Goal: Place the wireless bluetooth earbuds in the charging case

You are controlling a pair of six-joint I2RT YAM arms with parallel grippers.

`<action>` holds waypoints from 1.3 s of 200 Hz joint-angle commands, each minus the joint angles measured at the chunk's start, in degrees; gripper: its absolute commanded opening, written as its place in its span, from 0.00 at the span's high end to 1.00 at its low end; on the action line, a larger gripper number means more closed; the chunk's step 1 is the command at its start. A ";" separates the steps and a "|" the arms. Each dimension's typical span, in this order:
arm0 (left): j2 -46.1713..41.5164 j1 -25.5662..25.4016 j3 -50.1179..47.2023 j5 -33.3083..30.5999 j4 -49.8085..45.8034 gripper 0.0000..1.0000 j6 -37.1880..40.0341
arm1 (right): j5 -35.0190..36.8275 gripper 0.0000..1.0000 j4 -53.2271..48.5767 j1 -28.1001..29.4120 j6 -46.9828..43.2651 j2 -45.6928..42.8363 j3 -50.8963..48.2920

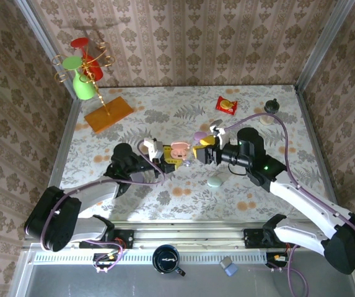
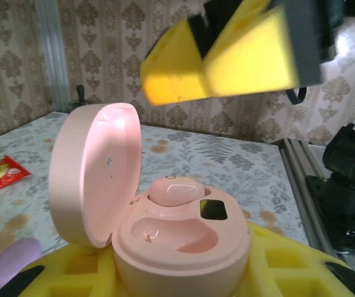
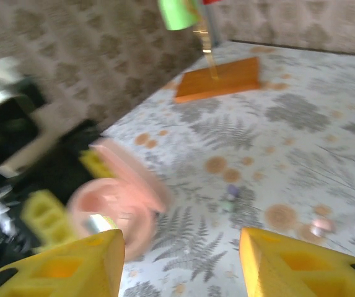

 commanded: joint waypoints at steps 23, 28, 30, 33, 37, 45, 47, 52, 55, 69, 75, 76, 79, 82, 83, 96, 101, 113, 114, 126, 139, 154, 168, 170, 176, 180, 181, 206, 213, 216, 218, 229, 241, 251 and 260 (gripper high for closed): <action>-3.64 1.62 -1.89 -4.96 3.30 0.76 -0.47 | 17.25 0.48 -6.19 -2.44 10.59 12.17 6.38; -3.82 1.73 -2.00 -5.21 3.38 0.76 -0.37 | 17.86 0.47 -8.00 -2.57 11.15 14.25 7.82; -3.86 1.75 -2.05 -5.28 3.32 0.76 -0.37 | 18.05 0.47 -8.74 -2.65 11.56 14.84 8.48; -4.01 1.83 -2.14 -5.50 3.31 0.76 -0.32 | 18.27 0.48 -9.78 -2.74 12.23 16.26 9.31; -4.10 1.92 -2.19 -5.72 3.34 0.76 -0.35 | 18.38 0.48 -11.21 -2.94 13.16 17.74 10.75; -4.38 2.10 -2.36 -6.03 3.30 0.76 -0.45 | 18.41 0.48 -13.86 -3.05 14.59 22.02 13.38; -4.48 2.10 -2.41 -6.12 3.26 0.76 -0.45 | 18.54 0.47 -14.31 -3.06 14.84 23.11 14.02; -4.76 2.19 -2.49 -6.24 3.18 0.76 -0.48 | 18.77 0.47 -15.86 -3.01 15.32 25.49 15.60; -4.87 2.19 -2.49 -6.33 3.13 0.76 -0.49 | 18.95 0.47 -16.55 -2.98 15.52 26.74 16.58; -5.57 2.32 -2.87 -6.44 2.62 0.76 -0.22 | 19.38 0.47 -17.62 -2.56 15.62 32.59 19.98; -5.69 2.37 -2.98 -6.63 2.44 0.76 0.00 | 19.89 0.47 -18.07 -2.27 15.55 34.79 21.39; -5.70 2.37 -2.98 -6.64 2.43 0.76 0.02 | 20.02 0.47 -18.20 -2.23 15.49 35.20 21.52; -5.79 2.37 -3.06 -6.67 2.43 0.76 0.00 | 20.34 0.47 -18.47 -2.10 15.43 36.23 22.28; -5.83 2.41 -3.07 -6.69 2.43 0.76 0.01 | 20.63 0.47 -18.88 -1.97 15.41 37.27 23.17; -5.86 2.43 -3.07 -6.71 2.43 0.76 -0.02 | 20.75 0.47 -19.04 -1.94 15.38 37.62 23.46; -6.21 2.46 -3.11 -6.75 2.43 0.76 -0.17 | 21.75 0.47 -20.90 -1.58 15.10 42.01 27.14; -6.39 2.52 -3.13 -6.74 2.45 0.76 -0.19 | 22.03 0.47 -21.84 -1.42 15.08 43.70 28.48; -6.87 2.56 -3.25 -6.91 2.38 0.76 -0.15 | 22.72 0.47 -23.56 -1.12 14.99 47.31 31.97; -6.91 2.55 -3.25 -6.95 2.32 0.76 -0.10 | 22.85 0.47 -23.67 -1.08 14.94 47.61 32.22; -7.57 2.71 -3.42 -7.30 1.80 0.76 0.14 | 23.40 0.47 -25.03 -0.78 14.91 50.79 35.08; -7.99 2.80 -3.52 -7.66 1.01 0.76 0.79 | 22.92 0.49 -25.66 -0.55 14.97 53.81 37.51; -7.92 2.81 -3.57 -7.68 0.59 0.76 1.18 | 22.26 0.52 -26.43 -0.33 15.30 56.65 39.86; -7.82 2.81 -3.51 -7.50 0.67 0.76 0.95 | 20.62 0.54 -26.81 -0.24 15.94 58.52 41.49; -7.82 2.81 -3.51 -7.45 0.69 0.76 0.95 | 20.41 0.54 -26.80 -0.18 16.01 58.71 41.75; -7.82 2.86 -3.55 -7.48 0.71 0.76 0.93 | 19.90 0.55 -26.69 -0.16 16.24 59.24 42.22; -7.90 2.89 -3.60 -7.42 0.67 0.76 0.88 | 19.60 0.55 -26.73 -0.07 16.37 59.51 42.36; -7.91 2.89 -3.60 -7.43 0.67 0.76 0.90 | 19.53 0.55 -26.75 -0.03 16.42 59.60 42.42; -8.26 2.96 -3.78 -7.53 0.27 0.76 1.19 | 17.84 0.56 -26.51 -0.07 17.02 61.14 43.27; -8.18 2.98 -3.77 -7.57 0.27 0.76 1.31 | 17.30 0.57 -26.43 -0.07 17.14 61.41 43.56; -8.21 2.98 -3.77 -7.67 0.28 0.76 1.33 | 17.14 0.57 -26.51 -0.07 17.15 61.58 43.68; -8.14 2.98 -3.81 -7.63 0.24 0.76 1.33 | 17.10 0.58 -26.57 -0.07 17.13 61.65 43.76; -8.04 2.98 -3.77 -7.53 0.31 0.76 1.34 | 16.35 0.59 -26.54 -0.07 17.10 62.06 44.19; -7.91 2.98 -3.77 -7.52 0.36 0.76 1.30 | 15.62 0.60 -26.43 -0.07 17.03 62.45 44.53; -7.85 2.98 -3.85 -7.46 0.39 0.76 1.20 | 15.22 0.60 -26.42 -0.07 17.01 62.76 44.97; -7.91 2.98 -3.86 -7.46 0.44 0.76 1.27 | 15.02 0.60 -26.79 -0.07 16.68 63.17 45.45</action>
